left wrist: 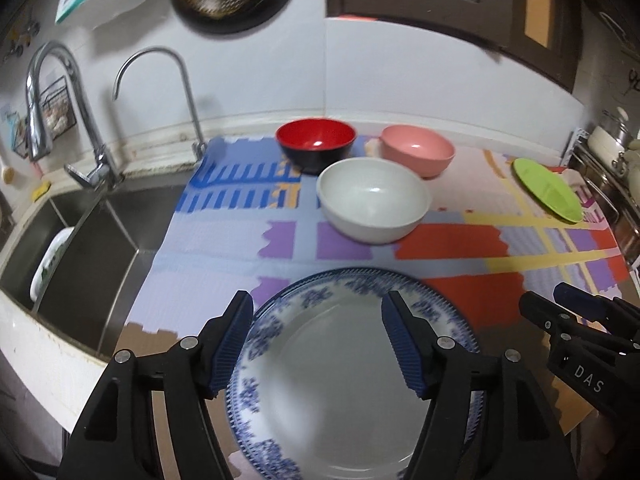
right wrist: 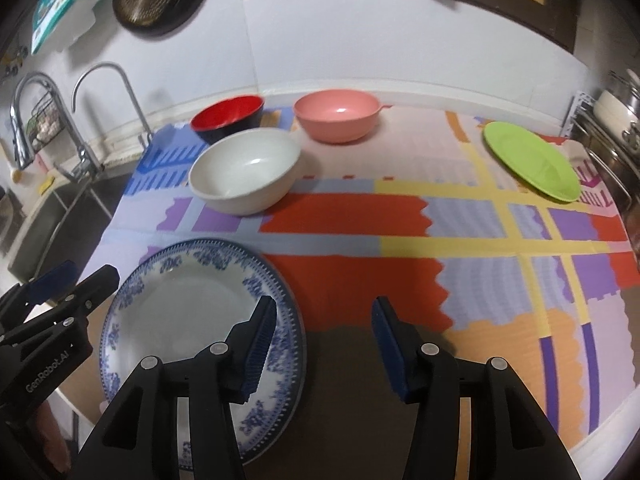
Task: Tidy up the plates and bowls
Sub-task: 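Lower the plate onto the first blue-and-white plate and open both tools, then move both tools to the lime-green plate beside the pot rack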
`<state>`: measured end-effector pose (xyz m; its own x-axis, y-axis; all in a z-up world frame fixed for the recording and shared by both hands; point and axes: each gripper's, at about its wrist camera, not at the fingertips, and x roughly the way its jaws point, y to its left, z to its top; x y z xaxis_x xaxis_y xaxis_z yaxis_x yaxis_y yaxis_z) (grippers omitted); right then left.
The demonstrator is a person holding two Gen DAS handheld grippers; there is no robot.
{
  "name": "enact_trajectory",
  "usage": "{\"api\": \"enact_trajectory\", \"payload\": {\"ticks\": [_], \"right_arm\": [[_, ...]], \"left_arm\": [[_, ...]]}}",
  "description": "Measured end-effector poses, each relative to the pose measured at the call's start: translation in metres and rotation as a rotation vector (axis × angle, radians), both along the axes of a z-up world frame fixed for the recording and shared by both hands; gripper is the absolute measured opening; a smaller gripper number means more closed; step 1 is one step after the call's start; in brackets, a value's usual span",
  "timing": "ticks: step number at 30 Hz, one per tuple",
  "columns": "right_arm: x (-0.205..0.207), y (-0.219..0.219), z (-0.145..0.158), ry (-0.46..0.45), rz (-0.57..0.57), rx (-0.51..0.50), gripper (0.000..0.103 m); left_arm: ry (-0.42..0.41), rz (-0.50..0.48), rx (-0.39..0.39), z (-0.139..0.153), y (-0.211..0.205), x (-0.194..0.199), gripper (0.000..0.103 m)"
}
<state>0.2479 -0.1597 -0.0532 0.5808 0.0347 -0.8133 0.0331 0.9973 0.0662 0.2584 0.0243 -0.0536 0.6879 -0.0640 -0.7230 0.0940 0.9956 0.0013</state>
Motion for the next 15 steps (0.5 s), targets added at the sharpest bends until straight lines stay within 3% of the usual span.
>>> {"api": "enact_trajectory", "payload": {"ticks": [15], "right_arm": [[-0.012,-0.063,0.035,-0.091,-0.101,-0.010,0.054]], "left_arm": [[-0.075,-0.139,-0.017,0.025,-0.074,0.013,0.079]]}}
